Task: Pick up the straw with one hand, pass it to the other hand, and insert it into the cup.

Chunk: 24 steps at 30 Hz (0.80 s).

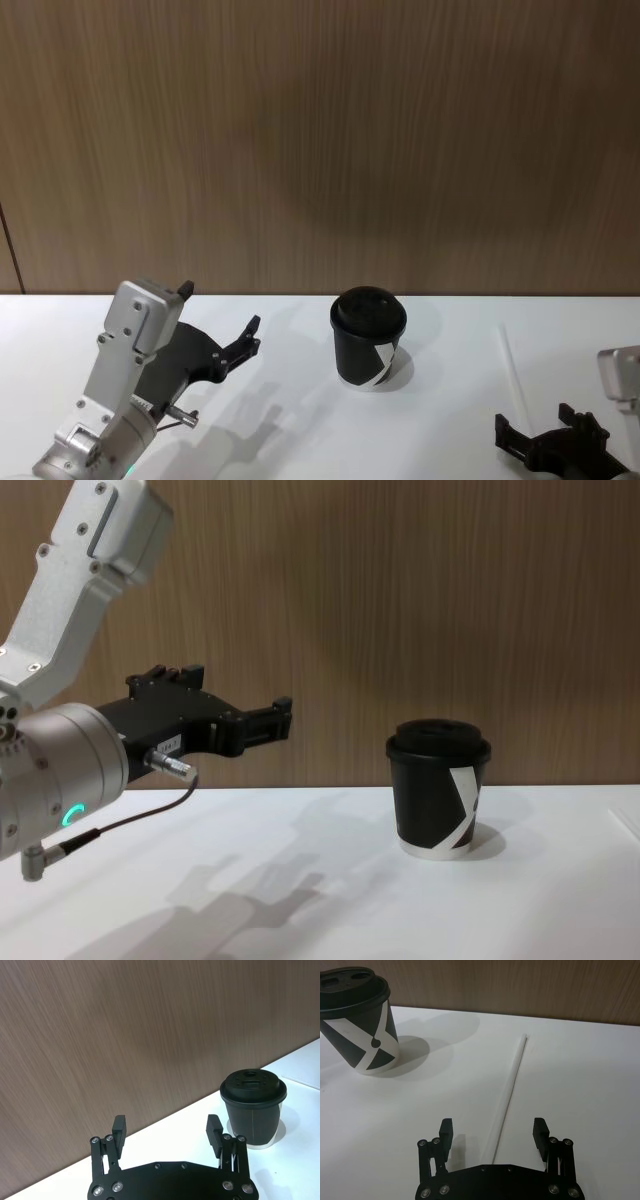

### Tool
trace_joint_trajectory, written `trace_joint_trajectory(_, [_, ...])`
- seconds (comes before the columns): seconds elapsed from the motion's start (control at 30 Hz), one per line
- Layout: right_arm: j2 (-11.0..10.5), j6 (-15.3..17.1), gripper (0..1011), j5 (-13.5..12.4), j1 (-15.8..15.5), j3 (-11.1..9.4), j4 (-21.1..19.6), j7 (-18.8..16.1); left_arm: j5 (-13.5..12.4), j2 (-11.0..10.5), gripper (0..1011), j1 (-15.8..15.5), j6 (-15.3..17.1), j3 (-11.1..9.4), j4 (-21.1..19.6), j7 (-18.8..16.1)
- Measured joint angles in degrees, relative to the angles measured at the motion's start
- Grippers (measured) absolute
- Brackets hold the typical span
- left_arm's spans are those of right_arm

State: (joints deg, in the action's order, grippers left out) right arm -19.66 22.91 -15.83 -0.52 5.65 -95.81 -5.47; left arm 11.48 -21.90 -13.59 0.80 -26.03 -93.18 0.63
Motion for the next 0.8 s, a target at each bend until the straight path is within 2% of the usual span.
trace_joint_trajectory(0.33, [1.3,1.83,1001,-0.66,0.53,-0.4,0.29,-0.05,0.0,0.0,1004,0.0,0.0,0.0,0.0,0.0])
trace_joint_trajectory(0.8, [1.94,3.72,1001,-0.36,0.95,-0.49,0.32,-0.09,0.0,0.0,1003,0.0,0.0,0.0,0.0,0.0])
